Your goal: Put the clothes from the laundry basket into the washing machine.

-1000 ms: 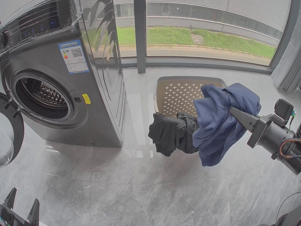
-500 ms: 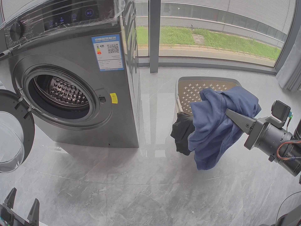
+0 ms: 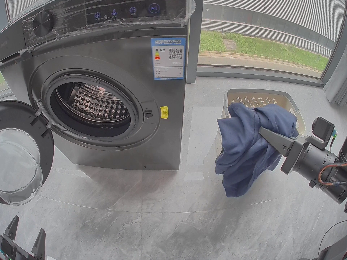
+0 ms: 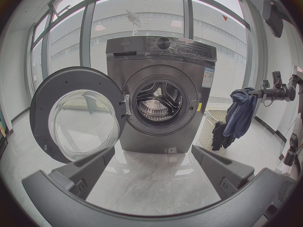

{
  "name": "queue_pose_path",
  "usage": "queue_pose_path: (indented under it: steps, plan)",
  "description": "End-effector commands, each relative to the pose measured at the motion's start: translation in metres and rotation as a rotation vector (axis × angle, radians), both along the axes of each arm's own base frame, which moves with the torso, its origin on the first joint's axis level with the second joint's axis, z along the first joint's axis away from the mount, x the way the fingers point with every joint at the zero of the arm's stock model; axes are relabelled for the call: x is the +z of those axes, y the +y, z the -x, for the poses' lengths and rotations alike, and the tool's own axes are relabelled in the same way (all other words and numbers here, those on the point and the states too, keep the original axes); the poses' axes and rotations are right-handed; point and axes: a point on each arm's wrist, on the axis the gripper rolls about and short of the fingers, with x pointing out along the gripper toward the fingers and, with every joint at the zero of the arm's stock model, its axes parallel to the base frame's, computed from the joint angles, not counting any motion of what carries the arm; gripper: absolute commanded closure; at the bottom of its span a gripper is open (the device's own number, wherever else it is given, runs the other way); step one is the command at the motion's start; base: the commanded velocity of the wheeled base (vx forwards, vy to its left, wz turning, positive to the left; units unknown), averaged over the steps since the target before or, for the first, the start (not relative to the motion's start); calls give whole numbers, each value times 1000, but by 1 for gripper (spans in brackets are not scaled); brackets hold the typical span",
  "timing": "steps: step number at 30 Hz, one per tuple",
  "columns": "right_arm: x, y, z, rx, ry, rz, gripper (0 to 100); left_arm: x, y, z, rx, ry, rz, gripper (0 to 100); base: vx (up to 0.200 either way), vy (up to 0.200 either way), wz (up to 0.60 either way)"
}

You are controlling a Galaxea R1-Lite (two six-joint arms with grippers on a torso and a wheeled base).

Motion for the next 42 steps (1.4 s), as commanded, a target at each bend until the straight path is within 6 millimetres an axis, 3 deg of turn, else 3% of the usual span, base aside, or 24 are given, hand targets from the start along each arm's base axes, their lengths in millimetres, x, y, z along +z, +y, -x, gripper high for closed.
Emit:
queue_pose_path:
  steps: [1, 13, 22, 42]
  plan:
    - [0, 0, 0, 0, 1, 1, 100, -5, 0, 0, -1, 2, 0, 0, 0, 0, 0]
    - [-2, 0, 0, -3, 7, 6, 100, -5, 0, 0, 2, 4, 0, 0, -200, 0, 0]
    - [-3, 0, -1, -3, 11, 10, 100, -5, 0, 0, 0, 2, 0, 0, 0, 0, 0]
    - [-6, 1, -1, -2, 18, 16, 100, -5, 0, 0, 0, 2, 0, 0, 0, 200, 0]
